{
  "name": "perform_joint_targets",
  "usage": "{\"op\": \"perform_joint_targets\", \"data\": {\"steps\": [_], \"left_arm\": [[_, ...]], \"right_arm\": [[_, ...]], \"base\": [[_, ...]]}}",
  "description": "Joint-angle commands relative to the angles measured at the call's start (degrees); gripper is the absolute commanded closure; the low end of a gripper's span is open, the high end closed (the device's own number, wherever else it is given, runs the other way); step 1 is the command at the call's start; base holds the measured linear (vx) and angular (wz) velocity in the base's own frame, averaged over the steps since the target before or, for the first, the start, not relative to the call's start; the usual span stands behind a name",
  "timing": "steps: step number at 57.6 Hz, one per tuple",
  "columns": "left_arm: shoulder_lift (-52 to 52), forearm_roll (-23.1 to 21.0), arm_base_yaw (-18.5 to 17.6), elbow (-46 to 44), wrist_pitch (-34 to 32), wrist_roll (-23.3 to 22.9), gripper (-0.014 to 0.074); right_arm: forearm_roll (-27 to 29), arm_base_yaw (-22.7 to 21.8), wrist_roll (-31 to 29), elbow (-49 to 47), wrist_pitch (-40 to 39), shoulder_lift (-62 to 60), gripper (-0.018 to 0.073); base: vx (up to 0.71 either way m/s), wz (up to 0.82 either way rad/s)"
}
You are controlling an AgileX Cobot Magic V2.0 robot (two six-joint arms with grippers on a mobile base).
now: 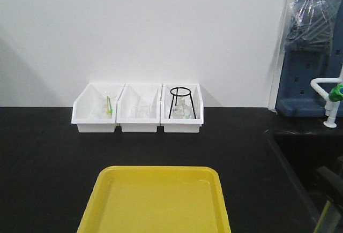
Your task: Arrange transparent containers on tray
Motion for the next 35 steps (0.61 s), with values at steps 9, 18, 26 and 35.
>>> {"op": "perform_joint_targets", "data": {"steps": [9,18,26,35], "left_arm": [[0.1,-0.6,-0.4,-1.6,-5.0,0.0,0.0597],[0.1,-0.6,-0.4,-1.6,-5.0,0.0,0.0597],[0.1,-0.6,-0.4,-1.6,-5.0,0.0,0.0597],[0.1,-0.6,-0.4,-1.6,-5.0,0.0,0.0597]], "right_arm": [[-0.3,-0.2,0.0,-1.7,-1.4,0.0,0.0571],[-0.3,-0.2,0.0,-1.7,-1.4,0.0,0.0571],[-0.3,-0.2,0.0,-1.7,-1.4,0.0,0.0571],[-0.3,-0.2,0.0,-1.7,-1.4,0.0,0.0571]], "base": [[0.38,-0.05],[0.35,-0.01],[0.32,0.03],[0.24,0.0]]}}
